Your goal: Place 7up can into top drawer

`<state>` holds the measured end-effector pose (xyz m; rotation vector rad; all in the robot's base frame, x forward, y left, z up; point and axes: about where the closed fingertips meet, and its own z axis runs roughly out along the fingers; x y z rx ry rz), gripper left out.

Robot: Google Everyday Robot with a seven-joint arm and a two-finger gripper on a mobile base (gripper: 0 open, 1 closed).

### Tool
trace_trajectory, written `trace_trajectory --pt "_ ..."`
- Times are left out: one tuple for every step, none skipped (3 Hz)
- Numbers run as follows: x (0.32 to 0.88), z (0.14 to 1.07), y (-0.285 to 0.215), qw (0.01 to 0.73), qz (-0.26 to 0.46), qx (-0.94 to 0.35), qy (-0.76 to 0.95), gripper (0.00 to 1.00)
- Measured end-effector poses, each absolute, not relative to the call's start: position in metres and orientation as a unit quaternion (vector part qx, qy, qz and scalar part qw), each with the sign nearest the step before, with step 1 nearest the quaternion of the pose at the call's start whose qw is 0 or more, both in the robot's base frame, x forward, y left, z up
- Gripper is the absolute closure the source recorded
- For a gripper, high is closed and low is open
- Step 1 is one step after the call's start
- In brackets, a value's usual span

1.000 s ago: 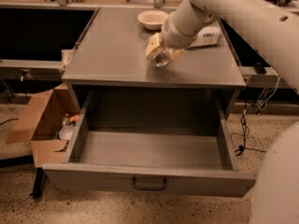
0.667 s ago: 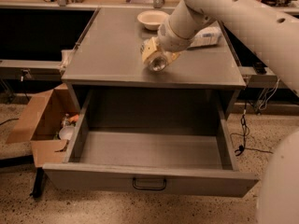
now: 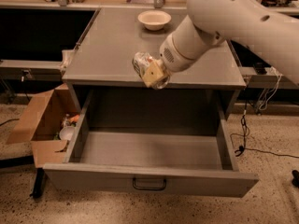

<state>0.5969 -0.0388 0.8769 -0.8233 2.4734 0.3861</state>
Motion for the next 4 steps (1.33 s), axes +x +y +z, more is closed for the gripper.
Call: trace_trajectory --pt "0.558 0.849 -0.045 0.236 0.105 -0.370 0.892 1.00" --pt "0.542 0.815 -0.055 0.203 0.088 -0.399 0.890 1.00" --pt "0.542 0.809 -0.055 0.199 0.085 -0.401 0.890 1.00" --pt "0.543 0.797 -0.055 0.193 0.077 -0.403 0.891 1.00"
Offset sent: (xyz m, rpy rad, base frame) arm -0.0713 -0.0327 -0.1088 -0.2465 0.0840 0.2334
